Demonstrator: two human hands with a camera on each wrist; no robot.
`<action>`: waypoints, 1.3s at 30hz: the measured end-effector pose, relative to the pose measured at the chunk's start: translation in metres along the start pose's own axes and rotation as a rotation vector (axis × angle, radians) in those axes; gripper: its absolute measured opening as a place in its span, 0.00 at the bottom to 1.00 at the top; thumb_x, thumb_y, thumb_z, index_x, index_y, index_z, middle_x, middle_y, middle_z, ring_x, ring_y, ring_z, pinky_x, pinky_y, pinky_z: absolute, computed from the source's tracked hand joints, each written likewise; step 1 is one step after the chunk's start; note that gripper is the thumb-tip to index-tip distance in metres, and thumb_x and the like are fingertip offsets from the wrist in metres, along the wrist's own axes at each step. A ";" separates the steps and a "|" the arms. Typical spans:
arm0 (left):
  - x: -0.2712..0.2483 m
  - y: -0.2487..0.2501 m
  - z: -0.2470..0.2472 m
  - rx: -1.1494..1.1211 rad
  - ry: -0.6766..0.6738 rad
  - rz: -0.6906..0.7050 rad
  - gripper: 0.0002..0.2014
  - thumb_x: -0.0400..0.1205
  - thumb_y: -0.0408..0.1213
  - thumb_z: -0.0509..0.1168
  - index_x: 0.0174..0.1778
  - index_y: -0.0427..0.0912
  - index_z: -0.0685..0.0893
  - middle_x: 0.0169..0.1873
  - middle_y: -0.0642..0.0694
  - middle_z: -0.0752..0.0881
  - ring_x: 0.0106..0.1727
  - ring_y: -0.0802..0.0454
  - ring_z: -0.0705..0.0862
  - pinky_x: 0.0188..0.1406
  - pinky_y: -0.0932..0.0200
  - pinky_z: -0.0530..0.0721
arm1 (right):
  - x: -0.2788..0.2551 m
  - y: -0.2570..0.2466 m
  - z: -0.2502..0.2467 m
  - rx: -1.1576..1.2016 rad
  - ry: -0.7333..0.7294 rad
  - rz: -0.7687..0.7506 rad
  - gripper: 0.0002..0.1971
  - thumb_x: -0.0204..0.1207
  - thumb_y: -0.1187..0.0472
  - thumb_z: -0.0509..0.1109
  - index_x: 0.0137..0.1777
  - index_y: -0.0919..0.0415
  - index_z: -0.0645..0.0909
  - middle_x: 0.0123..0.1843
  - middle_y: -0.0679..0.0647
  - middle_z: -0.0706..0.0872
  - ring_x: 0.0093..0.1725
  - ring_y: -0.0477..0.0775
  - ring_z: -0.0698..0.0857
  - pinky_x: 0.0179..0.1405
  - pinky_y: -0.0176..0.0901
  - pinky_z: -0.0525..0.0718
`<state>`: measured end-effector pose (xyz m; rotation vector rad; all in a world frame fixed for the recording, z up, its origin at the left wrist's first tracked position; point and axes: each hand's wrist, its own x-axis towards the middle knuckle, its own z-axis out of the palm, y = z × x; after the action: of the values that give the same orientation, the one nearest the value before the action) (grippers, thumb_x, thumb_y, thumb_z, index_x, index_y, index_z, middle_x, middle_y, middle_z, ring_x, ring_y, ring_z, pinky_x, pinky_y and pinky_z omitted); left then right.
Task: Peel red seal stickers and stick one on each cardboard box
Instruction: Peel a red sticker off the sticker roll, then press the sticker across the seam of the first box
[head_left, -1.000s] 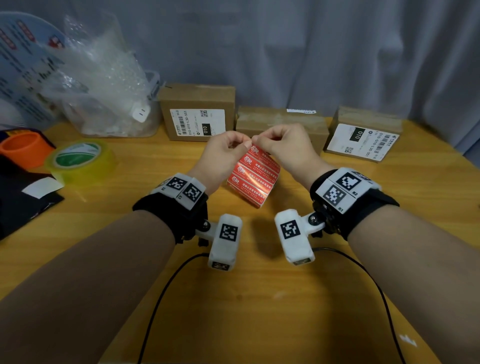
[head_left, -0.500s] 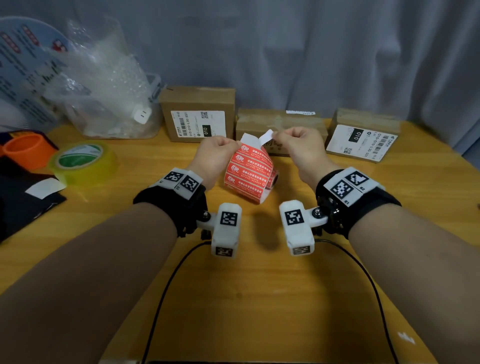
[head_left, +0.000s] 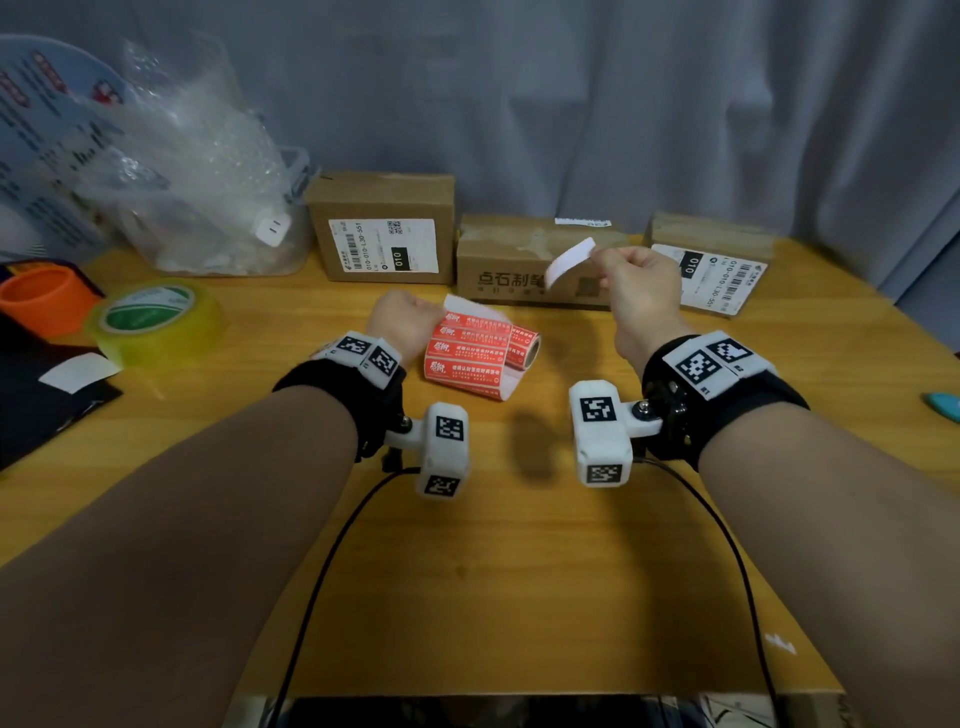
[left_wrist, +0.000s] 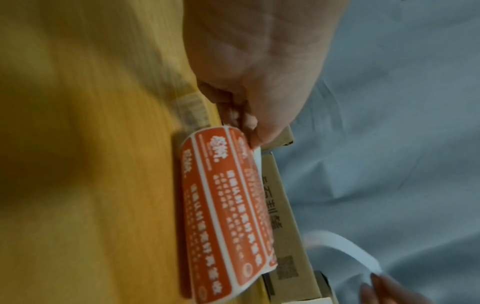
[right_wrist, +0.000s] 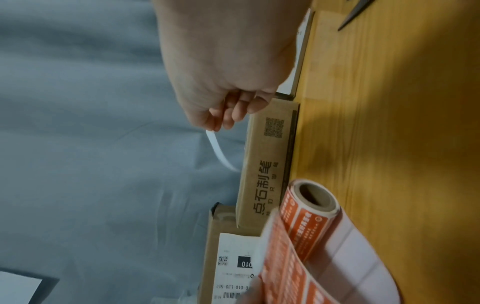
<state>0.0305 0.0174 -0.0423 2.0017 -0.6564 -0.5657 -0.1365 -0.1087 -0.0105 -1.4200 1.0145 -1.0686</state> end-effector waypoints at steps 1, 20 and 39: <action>0.000 -0.002 0.000 0.060 -0.007 -0.012 0.12 0.81 0.41 0.65 0.36 0.39 0.81 0.40 0.38 0.85 0.43 0.44 0.83 0.47 0.53 0.81 | -0.001 -0.003 -0.003 -0.006 -0.006 -0.034 0.11 0.74 0.62 0.69 0.30 0.55 0.78 0.31 0.46 0.80 0.34 0.42 0.77 0.36 0.33 0.74; -0.039 0.063 -0.031 -0.392 -0.277 0.039 0.13 0.78 0.50 0.68 0.36 0.44 0.85 0.24 0.52 0.87 0.28 0.58 0.82 0.26 0.66 0.77 | -0.045 -0.041 0.015 -0.516 -0.243 -1.062 0.06 0.75 0.59 0.71 0.42 0.60 0.86 0.40 0.51 0.83 0.43 0.48 0.77 0.41 0.33 0.74; 0.059 0.056 -0.061 -0.134 -0.087 0.347 0.05 0.80 0.42 0.68 0.41 0.47 0.85 0.34 0.54 0.84 0.37 0.61 0.80 0.34 0.77 0.76 | 0.042 -0.055 0.118 -0.155 -0.479 -0.291 0.06 0.73 0.60 0.74 0.43 0.62 0.86 0.37 0.50 0.87 0.39 0.44 0.84 0.44 0.34 0.82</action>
<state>0.1001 -0.0062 0.0274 1.6960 -0.9690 -0.4748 -0.0100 -0.1160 0.0404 -1.8787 0.5626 -0.8010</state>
